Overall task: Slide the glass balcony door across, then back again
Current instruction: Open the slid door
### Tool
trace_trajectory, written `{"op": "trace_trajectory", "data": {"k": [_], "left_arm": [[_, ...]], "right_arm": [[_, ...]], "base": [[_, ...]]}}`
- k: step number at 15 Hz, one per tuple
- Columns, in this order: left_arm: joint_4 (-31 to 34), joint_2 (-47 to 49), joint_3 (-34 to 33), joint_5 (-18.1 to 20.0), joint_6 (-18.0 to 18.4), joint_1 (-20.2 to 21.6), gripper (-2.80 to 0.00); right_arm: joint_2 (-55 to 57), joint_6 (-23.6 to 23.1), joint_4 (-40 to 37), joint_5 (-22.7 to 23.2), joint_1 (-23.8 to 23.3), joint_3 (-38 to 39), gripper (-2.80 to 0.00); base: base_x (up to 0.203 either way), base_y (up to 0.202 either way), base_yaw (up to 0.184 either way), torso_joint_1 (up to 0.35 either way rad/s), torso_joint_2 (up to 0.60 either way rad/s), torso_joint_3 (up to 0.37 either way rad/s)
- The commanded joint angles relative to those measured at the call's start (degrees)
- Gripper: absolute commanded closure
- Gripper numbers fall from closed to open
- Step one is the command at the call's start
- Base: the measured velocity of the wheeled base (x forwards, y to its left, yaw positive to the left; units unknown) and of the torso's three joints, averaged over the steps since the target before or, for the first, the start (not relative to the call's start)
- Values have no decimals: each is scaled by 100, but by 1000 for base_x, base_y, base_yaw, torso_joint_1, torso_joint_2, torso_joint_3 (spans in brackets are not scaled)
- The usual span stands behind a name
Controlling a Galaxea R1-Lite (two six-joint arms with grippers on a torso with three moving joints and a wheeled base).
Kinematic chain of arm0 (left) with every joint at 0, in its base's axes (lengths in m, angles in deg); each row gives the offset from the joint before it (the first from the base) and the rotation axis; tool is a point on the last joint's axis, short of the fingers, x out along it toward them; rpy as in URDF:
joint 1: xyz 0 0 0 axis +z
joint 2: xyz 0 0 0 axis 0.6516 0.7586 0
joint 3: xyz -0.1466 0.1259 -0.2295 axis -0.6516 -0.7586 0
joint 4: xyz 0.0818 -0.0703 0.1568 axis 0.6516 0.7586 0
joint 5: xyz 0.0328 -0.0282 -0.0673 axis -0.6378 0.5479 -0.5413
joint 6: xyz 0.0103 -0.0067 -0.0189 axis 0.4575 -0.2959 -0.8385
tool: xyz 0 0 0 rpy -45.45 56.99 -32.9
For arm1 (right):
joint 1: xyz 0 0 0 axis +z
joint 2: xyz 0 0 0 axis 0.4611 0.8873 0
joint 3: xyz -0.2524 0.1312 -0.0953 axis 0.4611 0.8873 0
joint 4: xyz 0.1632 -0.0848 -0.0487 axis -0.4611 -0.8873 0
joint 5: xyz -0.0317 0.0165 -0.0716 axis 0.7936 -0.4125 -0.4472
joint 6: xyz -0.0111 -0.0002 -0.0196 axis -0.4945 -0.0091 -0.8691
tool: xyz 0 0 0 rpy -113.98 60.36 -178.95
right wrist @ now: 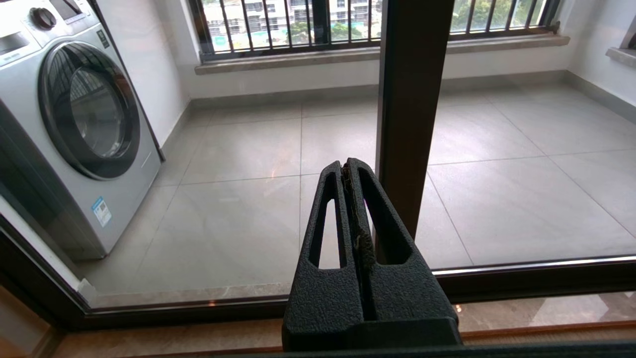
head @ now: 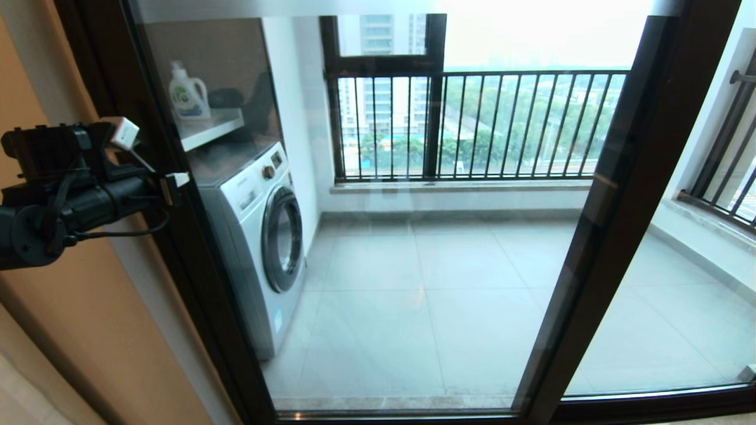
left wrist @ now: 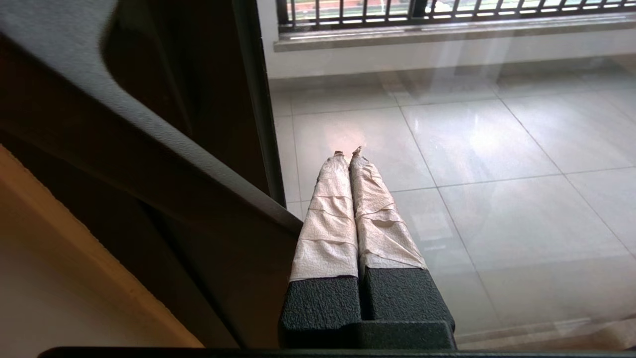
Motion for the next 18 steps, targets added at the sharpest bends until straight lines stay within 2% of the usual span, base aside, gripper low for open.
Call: {"op": "trace_trajectory", "data": {"k": [1,9,10,12,14,18], "left_arm": [[-10,72,-9,-14,7,182,0],[-19,366,-26,21,127,597,0],[-127,335,-58,43,131,599,0],[-871,336,-325,31,200,599,0],[-1512,488,-556,2,492,599,0],[-1505,61,-731,71,280,533,0]], "right_arm": [[5,5,3,-2,0,70,0],[5,4,3,-2,0,70,0],[5,5,3,-2,0,70,0],[5,5,3,-2,0,70,0],[5,5,3,-2,0,70,0],[5,2,3,-2,0,70,0]], "base": [[0,0,0,0,0,0],[0,0,0,0,0,0],[0,0,0,0,0,0],[0,0,0,0,0,0],[0,0,0,0,0,0],[0,0,0,0,0,0]]}}
